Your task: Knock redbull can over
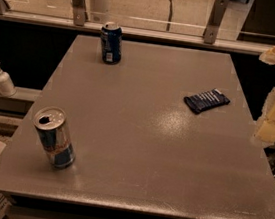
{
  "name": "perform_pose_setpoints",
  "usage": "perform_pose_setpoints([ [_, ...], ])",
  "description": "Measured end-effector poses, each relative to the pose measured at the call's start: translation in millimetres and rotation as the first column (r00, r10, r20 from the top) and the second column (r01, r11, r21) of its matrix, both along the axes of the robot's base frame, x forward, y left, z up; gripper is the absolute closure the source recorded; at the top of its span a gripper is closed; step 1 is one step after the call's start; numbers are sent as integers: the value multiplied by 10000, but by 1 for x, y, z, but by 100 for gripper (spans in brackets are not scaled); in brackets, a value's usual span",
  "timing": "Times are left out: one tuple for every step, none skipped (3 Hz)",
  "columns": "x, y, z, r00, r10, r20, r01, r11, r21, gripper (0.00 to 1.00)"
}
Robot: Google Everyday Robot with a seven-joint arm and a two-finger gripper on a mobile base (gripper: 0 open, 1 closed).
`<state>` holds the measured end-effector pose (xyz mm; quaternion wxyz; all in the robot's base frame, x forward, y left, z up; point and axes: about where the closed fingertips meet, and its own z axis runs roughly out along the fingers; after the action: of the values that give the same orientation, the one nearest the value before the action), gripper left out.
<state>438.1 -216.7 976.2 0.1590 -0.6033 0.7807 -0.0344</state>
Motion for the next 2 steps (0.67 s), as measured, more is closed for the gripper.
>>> perform_pose_setpoints([
  [0, 0, 0, 10000, 0, 2, 0, 10000, 0, 0],
  [6, 3, -6, 10000, 67, -61, -65, 9995, 325, 0],
])
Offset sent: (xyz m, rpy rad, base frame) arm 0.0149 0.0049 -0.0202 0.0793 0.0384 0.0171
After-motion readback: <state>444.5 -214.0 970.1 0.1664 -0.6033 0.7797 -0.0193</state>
